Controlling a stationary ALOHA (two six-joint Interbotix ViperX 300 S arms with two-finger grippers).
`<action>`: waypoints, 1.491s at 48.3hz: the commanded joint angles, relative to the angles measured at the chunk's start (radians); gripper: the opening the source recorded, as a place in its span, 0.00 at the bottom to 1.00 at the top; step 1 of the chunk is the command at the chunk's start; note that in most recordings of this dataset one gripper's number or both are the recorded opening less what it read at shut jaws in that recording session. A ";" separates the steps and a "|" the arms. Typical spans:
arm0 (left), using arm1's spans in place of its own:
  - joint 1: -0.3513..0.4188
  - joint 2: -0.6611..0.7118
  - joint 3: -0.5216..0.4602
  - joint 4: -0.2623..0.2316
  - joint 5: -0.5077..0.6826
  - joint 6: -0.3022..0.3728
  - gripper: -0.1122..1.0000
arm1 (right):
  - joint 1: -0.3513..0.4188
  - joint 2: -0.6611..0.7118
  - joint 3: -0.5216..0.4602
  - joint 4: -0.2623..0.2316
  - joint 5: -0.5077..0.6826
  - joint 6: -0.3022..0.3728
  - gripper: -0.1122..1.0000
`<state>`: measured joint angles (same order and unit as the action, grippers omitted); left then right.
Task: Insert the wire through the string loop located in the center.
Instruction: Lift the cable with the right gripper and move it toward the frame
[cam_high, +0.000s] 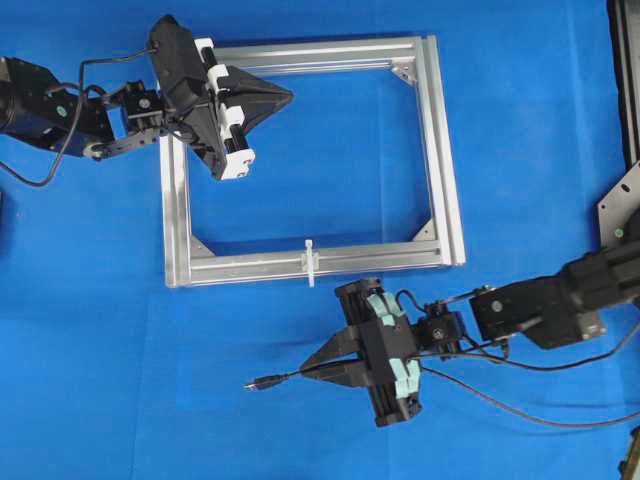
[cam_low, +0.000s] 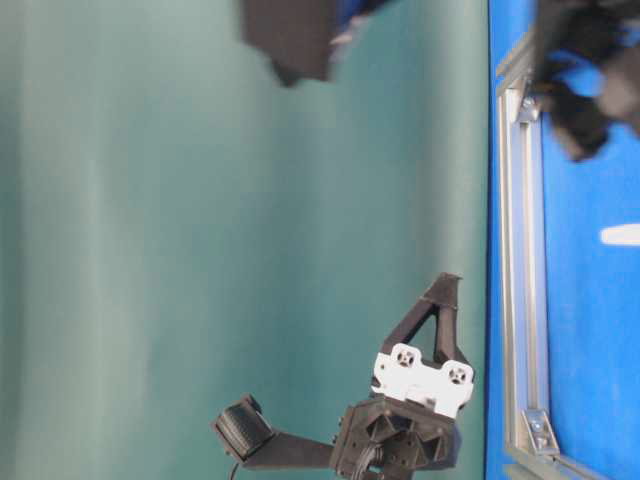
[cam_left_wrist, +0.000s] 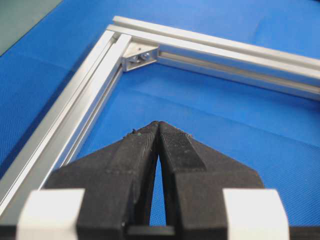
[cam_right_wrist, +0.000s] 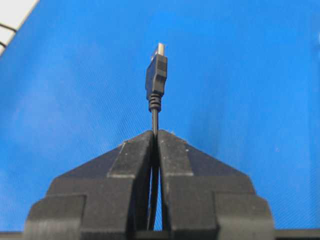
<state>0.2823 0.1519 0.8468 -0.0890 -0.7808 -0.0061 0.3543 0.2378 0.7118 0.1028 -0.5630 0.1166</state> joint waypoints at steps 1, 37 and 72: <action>0.000 -0.034 -0.006 0.003 -0.011 0.000 0.10 | 0.005 -0.069 -0.015 -0.002 0.034 -0.003 0.07; 0.000 -0.034 -0.006 0.003 -0.009 0.000 0.10 | 0.005 -0.100 -0.014 -0.002 0.066 -0.005 0.07; 0.000 -0.034 -0.006 0.003 -0.009 0.000 0.10 | 0.005 -0.100 -0.012 -0.002 0.066 -0.005 0.07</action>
<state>0.2807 0.1534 0.8468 -0.0890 -0.7793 -0.0077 0.3543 0.1718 0.7118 0.1012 -0.4924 0.1135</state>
